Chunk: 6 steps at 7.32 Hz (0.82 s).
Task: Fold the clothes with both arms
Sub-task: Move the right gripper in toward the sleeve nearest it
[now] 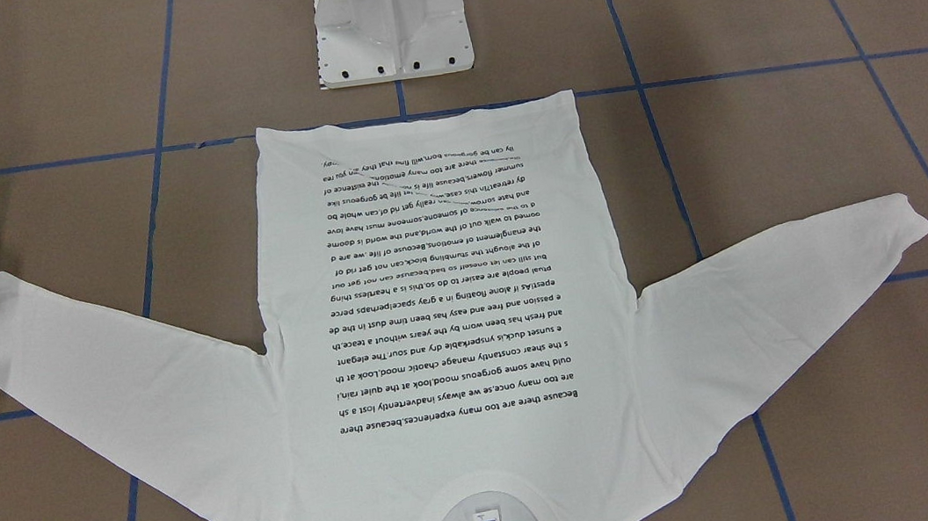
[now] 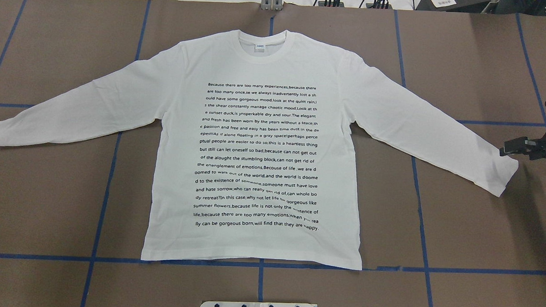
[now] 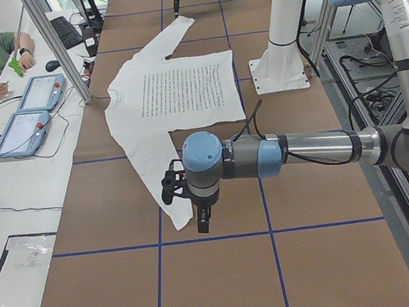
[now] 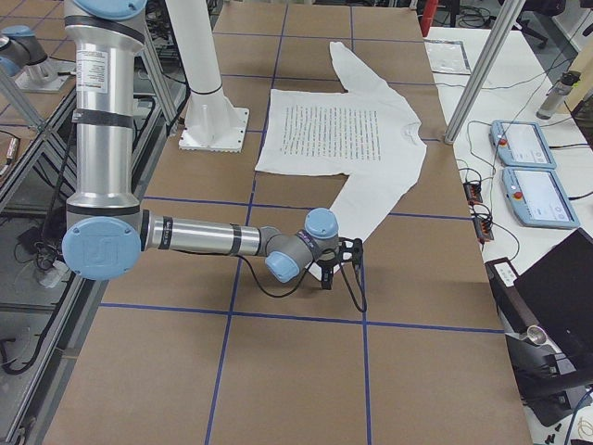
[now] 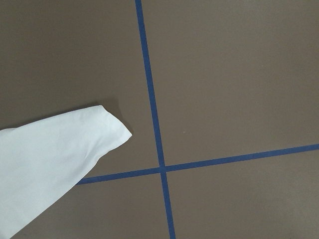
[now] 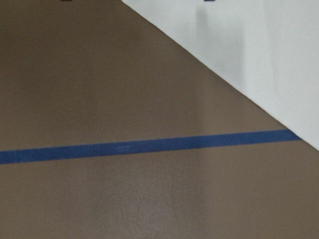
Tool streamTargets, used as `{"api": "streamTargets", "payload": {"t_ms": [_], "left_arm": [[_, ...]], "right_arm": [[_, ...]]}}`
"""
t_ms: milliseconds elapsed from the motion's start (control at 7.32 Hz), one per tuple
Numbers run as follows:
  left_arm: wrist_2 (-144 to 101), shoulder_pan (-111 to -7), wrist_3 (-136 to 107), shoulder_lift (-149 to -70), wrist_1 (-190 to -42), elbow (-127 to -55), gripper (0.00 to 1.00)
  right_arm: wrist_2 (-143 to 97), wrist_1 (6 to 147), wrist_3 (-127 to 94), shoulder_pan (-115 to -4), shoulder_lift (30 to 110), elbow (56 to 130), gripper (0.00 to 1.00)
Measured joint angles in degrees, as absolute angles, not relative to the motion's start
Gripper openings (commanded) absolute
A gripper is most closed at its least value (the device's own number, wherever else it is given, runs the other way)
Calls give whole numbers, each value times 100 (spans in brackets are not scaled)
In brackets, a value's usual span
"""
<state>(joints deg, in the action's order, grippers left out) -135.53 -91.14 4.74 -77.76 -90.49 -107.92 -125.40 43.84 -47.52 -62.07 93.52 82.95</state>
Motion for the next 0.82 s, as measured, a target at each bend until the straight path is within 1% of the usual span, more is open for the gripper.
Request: {"api": "streamTargets", "payload": {"t_ms": [137,273,410,546,683,819], "left_arm": [[-13553,-9114,475,-7773,-9049,-10788,100],[-13553,-9114,475,-7771,-9046,-10785,100],[-13553,-9114,475,-7767,-9045,-10785,100],[-13553,-9114,475,-7764,-9044,-10778,100],[-13553,-9114,475,-7762,-9044,-10772,100],[-13553,-9114,475,-7761,-9044,-10770,100]], "right_arm": [[-12541,4382,-4754,-6151,9351,8247,75],[-12542,4380,-4755,-6105,9351,8219,68],[-12542,4378,-4755,-6080,9351,8207,56],[-12544,4377,-4755,-6065,9353,8205,38],[-12550,4377,-4755,-6062,9362,8210,28],[-12557,4377,-4755,-6063,9375,8224,11]]}}
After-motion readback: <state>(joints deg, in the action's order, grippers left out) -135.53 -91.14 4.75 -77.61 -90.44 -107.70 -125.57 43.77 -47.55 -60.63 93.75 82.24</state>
